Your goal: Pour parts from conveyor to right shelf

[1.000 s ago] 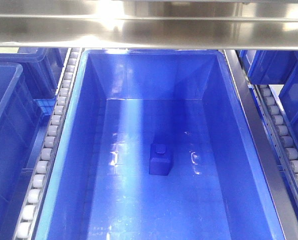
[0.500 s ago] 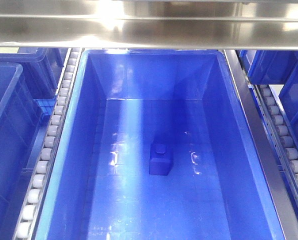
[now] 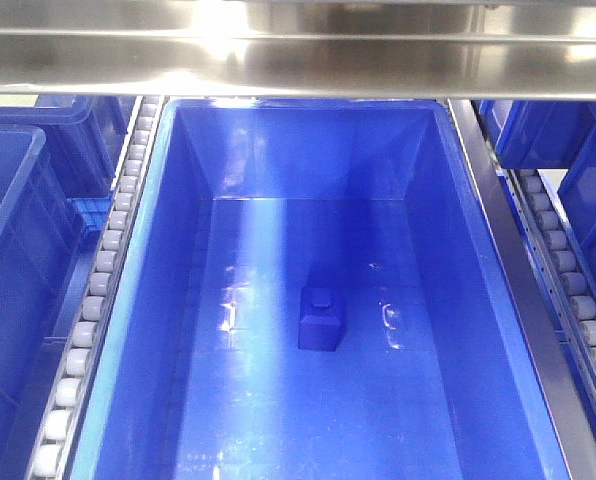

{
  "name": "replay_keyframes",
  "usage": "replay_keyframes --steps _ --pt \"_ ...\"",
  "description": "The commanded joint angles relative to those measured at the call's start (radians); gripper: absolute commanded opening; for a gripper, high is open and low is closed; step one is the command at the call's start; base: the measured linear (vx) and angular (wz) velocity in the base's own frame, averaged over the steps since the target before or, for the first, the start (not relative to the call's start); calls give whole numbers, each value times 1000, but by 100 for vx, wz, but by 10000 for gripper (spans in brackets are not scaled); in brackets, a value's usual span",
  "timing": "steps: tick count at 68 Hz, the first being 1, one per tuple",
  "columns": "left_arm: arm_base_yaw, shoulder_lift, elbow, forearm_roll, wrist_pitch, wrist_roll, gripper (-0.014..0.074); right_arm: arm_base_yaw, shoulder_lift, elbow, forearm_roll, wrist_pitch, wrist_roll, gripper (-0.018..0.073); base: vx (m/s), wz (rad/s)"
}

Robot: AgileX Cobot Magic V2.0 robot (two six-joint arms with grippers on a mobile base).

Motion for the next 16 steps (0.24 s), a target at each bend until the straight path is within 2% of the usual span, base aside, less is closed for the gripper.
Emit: replay_keyframes --steps 1,16 --pt "-5 -5 -19 -1 -68 -7 -6 -6 -12 10 -6 -80 -8 -9 0 0" --pt "-5 -5 -19 -1 -68 -7 -6 -6 -12 10 -6 -80 -8 -9 0 0"
